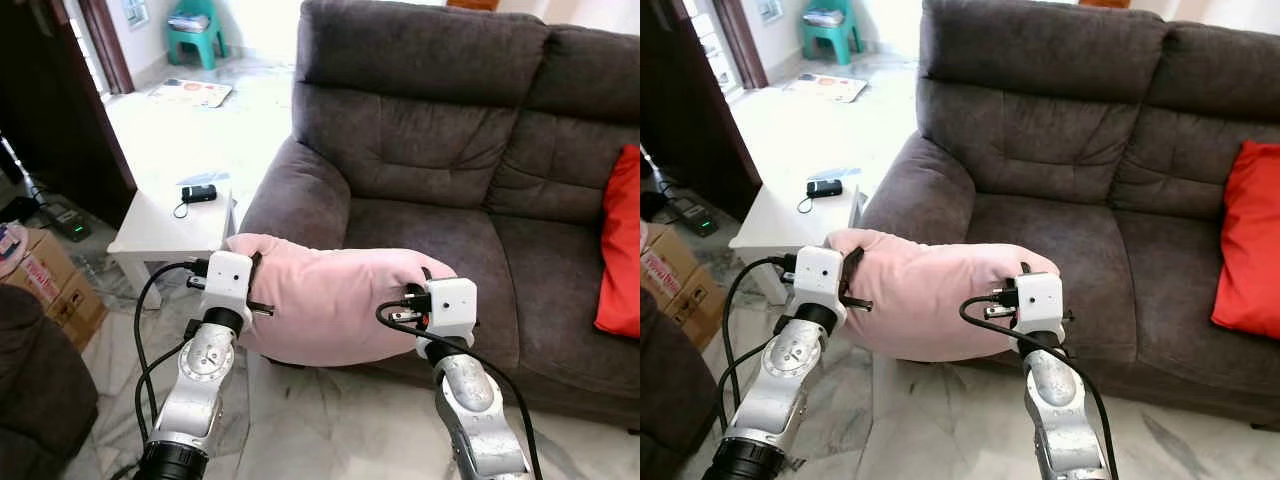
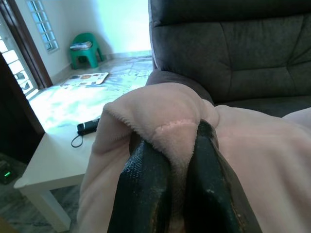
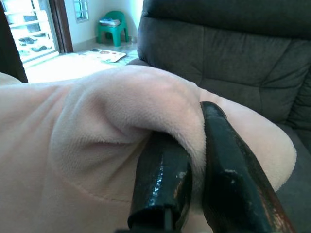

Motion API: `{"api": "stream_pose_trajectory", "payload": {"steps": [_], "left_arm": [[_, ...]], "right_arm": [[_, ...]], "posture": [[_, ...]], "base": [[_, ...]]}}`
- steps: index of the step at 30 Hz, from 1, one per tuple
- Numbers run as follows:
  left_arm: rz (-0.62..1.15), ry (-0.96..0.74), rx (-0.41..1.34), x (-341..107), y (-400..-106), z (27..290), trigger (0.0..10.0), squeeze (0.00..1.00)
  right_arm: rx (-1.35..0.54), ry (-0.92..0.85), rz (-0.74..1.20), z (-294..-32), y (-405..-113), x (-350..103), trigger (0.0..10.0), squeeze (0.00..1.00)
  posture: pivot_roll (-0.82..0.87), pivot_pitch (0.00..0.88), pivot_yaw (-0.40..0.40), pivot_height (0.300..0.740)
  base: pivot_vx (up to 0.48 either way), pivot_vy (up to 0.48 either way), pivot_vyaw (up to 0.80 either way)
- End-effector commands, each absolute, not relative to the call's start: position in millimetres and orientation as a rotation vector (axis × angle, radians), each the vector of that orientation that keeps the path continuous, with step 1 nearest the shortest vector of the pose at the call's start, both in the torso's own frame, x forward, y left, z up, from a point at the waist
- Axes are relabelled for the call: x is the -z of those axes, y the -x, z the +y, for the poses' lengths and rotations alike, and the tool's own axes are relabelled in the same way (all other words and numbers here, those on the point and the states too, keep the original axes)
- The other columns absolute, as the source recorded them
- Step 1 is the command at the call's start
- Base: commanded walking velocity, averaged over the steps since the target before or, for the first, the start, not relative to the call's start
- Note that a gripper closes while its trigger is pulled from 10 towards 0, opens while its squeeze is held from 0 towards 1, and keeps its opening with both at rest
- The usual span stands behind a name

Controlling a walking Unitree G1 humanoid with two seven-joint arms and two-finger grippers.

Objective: Move the pillow to the sofa from floor

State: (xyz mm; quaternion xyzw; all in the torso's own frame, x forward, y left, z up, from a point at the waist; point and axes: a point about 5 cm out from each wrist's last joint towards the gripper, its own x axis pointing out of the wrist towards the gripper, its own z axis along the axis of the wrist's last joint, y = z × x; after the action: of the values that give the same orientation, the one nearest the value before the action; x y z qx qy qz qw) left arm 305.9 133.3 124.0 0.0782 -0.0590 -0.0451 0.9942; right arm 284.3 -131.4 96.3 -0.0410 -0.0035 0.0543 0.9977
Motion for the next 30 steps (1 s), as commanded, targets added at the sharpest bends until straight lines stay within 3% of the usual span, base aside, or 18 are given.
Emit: {"api": "stream_pose_trajectory", "payload": {"steps": [1, 18, 24, 30], "left_arm": [[-0.183, -0.158, 0.132, -135, -308, 121, 10.0, 0.0], [-0.201, -0.169, 0.119, -136, -305, 121, 10.0, 0.0], [-0.208, -0.171, 0.124, -139, -306, 123, 10.0, 0.0], [-0.213, -0.176, 0.121, -140, -307, 129, 10.0, 0.0]], "right_arm": [[-0.128, 0.082, -0.068, -127, -289, -109, 10.0, 0.0], [-0.144, 0.085, -0.077, -125, -293, -112, 10.0, 0.0], [-0.148, 0.077, -0.093, -120, -297, -115, 10.0, 0.0], [-0.166, 0.055, -0.107, -111, -299, -117, 10.0, 0.0]], "posture": [[0.05, 0.0, -0.072, 0.74], [0.07, 0.0, -0.08, 0.74], [0.08, 0.0, -0.072, 0.74], [0.08, 0.0, -0.092, 0.74]], "base": [[0.0, 0.0, -0.8], [0.0, -0.1, -0.79], [0.0, -0.366, -0.79], [0.0, 0.0, 0.0]]}}
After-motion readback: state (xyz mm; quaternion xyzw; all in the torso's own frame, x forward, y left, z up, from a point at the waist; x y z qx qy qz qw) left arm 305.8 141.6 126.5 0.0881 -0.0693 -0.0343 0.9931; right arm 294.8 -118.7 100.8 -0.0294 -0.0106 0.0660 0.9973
